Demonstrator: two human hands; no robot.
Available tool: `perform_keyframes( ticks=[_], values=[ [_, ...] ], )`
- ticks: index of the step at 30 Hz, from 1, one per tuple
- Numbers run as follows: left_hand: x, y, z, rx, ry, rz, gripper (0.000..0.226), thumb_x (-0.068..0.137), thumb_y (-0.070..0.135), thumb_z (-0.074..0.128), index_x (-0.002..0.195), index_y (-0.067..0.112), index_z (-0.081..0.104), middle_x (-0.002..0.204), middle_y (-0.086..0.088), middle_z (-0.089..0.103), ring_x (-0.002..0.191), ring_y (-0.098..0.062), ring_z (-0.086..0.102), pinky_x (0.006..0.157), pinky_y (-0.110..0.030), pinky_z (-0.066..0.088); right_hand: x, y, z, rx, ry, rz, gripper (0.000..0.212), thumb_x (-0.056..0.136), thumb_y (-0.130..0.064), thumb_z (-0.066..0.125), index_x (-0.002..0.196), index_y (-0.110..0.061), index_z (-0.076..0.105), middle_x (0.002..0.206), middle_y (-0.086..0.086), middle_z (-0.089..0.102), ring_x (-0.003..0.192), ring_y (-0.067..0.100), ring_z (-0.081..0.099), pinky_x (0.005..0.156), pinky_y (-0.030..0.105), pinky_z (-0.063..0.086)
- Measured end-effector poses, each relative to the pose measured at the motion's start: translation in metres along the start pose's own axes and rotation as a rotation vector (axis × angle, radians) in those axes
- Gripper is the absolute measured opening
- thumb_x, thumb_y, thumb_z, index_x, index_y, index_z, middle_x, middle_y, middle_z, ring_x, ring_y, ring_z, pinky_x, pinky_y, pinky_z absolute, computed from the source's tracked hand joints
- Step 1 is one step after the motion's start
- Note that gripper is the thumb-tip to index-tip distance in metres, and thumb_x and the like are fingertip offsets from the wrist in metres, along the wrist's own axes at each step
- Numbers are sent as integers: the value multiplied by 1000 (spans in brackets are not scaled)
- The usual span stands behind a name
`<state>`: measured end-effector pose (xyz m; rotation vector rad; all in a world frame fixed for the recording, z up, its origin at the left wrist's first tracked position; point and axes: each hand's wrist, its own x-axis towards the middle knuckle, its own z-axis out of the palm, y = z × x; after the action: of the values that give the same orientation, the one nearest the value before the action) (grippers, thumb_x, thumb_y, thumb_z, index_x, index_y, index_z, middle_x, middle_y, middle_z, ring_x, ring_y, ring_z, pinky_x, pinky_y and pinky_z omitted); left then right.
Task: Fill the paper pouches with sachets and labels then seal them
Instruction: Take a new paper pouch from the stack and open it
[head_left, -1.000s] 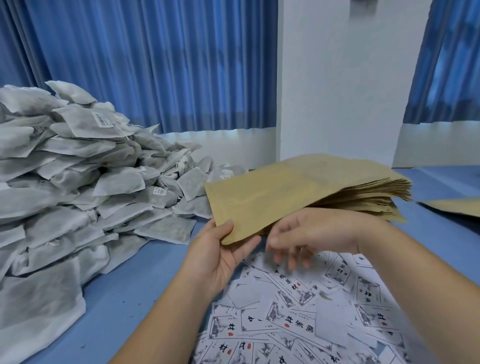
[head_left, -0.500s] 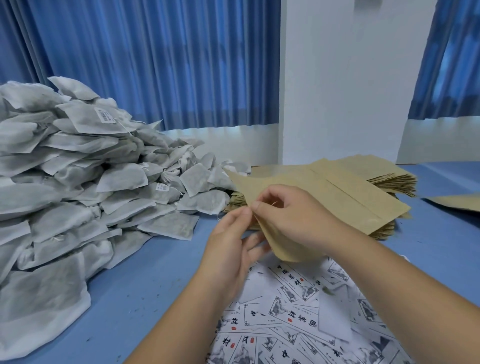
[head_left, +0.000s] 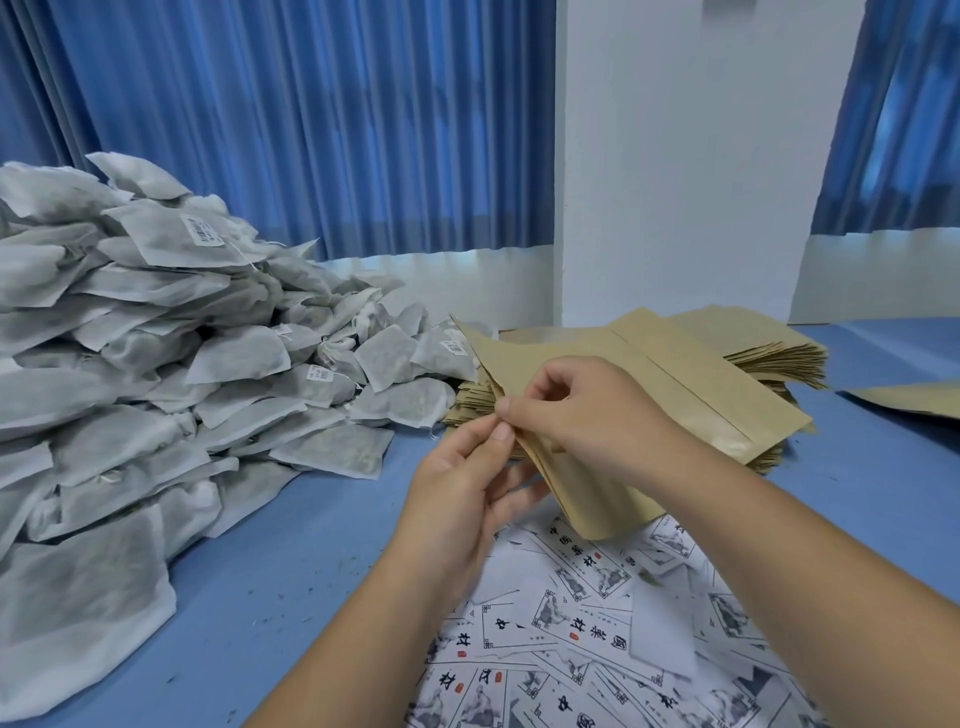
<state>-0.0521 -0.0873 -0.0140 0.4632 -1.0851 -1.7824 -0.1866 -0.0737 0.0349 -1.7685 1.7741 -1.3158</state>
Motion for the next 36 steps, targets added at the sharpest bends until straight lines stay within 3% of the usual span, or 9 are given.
perform_keyframes(
  ticks=[6, 10, 13, 16, 22, 25, 29, 34, 36],
  values=[
    [0, 0, 1, 32, 27, -7, 18, 96, 5, 50, 108, 2, 64, 95, -17, 73, 86, -24, 72, 69, -29, 58, -2, -4, -5, -43, 8, 0, 17, 77, -27, 70, 69, -13, 66, 65, 0, 68, 62, 19, 67, 71, 42, 58],
    [3, -1, 2, 16, 96, -1, 14, 93, -1, 49, 102, -1, 60, 84, -15, 73, 75, -22, 72, 64, -29, 58, -7, -12, -1, -159, 54, -110, 12, 77, -20, 65, 66, -15, 66, 67, -4, 66, 67, 14, 64, 70, 37, 56],
    [4, 0, 2, -85, 77, 40, 28, 93, 13, 58, 114, -6, 59, 95, -18, 70, 85, -24, 70, 70, -32, 58, -12, -21, 3, -272, 84, -173, 12, 78, -25, 65, 68, -19, 67, 69, -7, 66, 71, 11, 62, 68, 33, 52],
    [2, 1, 2, -85, 23, 79, 47, 81, 31, 66, 111, -4, 61, 103, -17, 71, 94, -24, 70, 73, -29, 57, -14, -27, 1, -328, 73, -192, 11, 79, -27, 64, 71, -20, 69, 70, -6, 66, 72, 14, 62, 66, 31, 52],
    [4, 1, -6, -24, -4, 81, 28, 79, 11, 67, 104, -1, 70, 104, -21, 70, 90, -25, 70, 71, -29, 58, -11, -27, -9, -260, 7, -150, 15, 84, -25, 66, 70, -20, 67, 65, -10, 61, 67, 8, 57, 61, 24, 44],
    [3, 0, -4, 38, 31, 64, 17, 87, 3, 60, 97, 1, 74, 102, -22, 70, 87, -25, 71, 70, -29, 58, -12, -27, -7, -362, -2, -190, 14, 84, -22, 61, 71, -20, 65, 68, -8, 61, 70, 12, 58, 63, 27, 47],
    [3, 0, -3, 69, 95, 82, 27, 89, -11, 50, 84, 0, 75, 93, -21, 72, 79, -26, 72, 63, -28, 58, -15, -28, 0, -419, 4, -259, 12, 81, -19, 59, 71, -20, 65, 70, -6, 63, 71, 15, 59, 63, 29, 49],
    [2, 3, -2, 67, 106, 111, 19, 89, -9, 52, 94, -3, 70, 94, -22, 72, 77, -27, 72, 61, -29, 58, -12, -21, -4, -344, 63, -244, 15, 78, -18, 63, 63, -21, 61, 61, -11, 58, 61, 5, 53, 52, 15, 38],
    [3, 3, -1, 53, 107, 117, 17, 90, -9, 53, 96, -4, 68, 95, -23, 71, 80, -29, 72, 63, -31, 58, -11, -19, -6, -297, 91, -230, 16, 78, -18, 65, 63, -20, 62, 61, -12, 58, 63, 5, 55, 55, 12, 40]
  ],
)
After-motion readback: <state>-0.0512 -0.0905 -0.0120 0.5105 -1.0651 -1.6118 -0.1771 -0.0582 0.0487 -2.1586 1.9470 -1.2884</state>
